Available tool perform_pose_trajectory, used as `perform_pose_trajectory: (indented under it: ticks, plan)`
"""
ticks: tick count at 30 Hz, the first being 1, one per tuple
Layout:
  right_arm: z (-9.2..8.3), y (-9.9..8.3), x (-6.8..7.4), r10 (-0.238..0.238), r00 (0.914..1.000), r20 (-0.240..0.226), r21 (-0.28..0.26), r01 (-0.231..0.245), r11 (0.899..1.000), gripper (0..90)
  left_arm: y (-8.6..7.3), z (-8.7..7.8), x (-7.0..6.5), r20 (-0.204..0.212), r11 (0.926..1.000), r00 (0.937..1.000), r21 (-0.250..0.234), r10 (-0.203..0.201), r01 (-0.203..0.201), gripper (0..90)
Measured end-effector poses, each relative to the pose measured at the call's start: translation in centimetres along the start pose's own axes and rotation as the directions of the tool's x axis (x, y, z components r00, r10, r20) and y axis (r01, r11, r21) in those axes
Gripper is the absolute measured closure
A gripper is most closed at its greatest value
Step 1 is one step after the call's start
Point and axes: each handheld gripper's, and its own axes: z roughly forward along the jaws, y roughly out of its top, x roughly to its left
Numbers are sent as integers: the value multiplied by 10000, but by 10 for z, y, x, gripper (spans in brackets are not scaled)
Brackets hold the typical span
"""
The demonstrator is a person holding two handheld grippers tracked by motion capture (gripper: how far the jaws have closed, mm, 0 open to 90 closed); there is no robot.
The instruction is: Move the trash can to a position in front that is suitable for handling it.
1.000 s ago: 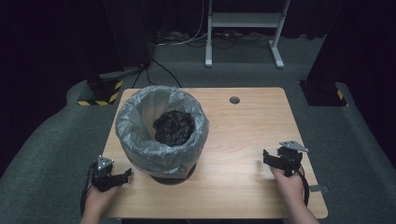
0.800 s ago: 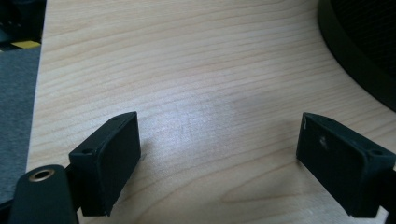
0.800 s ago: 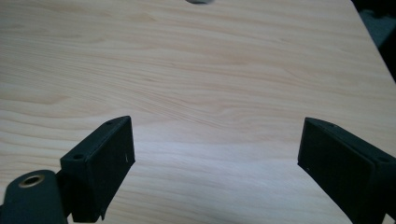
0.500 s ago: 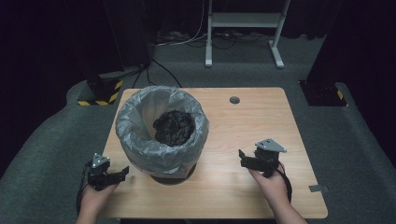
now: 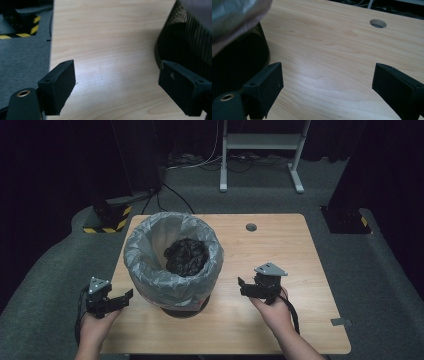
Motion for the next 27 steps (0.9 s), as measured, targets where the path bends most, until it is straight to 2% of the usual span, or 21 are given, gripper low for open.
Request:
perform_pose_trajectory:
  ticks: [1,3,7,11,16,20,22,27]
  plan:
    - [1,7,4,45,10000,-68,-103,-46,9999,97,5,-2,1,26,9997,10000,-216,-92,93,145]
    - [2,10,6,106,9999,-106,-110,-108,9999,97,7,-3,1,-30,9995,10000,-319,-85,84,145]
    - [2,27,16,140,9990,-418,-502,-161,9986,99,15,-3,-1,-202,9991,9996,-381,183,-191,145]
    - [4,36,21,38,9993,-362,-661,-62,9978,102,20,-4,-1,-302,9983,9990,-483,314,-329,145]
    - [8,48,31,-34,9994,-350,-776,7,9970,105,30,-5,-1,-208,9971,9996,-729,201,-216,146]
    - [11,52,35,-97,9995,-310,-838,71,9965,109,40,-6,-8,-28,9948,9997,-991,243,-245,145]
    - [14,55,39,-79,9996,-262,-941,54,9955,114,46,-7,-15,81,9927,9988,-1108,490,-478,146]
    - [19,56,45,-103,9997,-204,-1021,81,9947,117,51,-7,-23,184,9897,9973,-1261,707,-679,146]
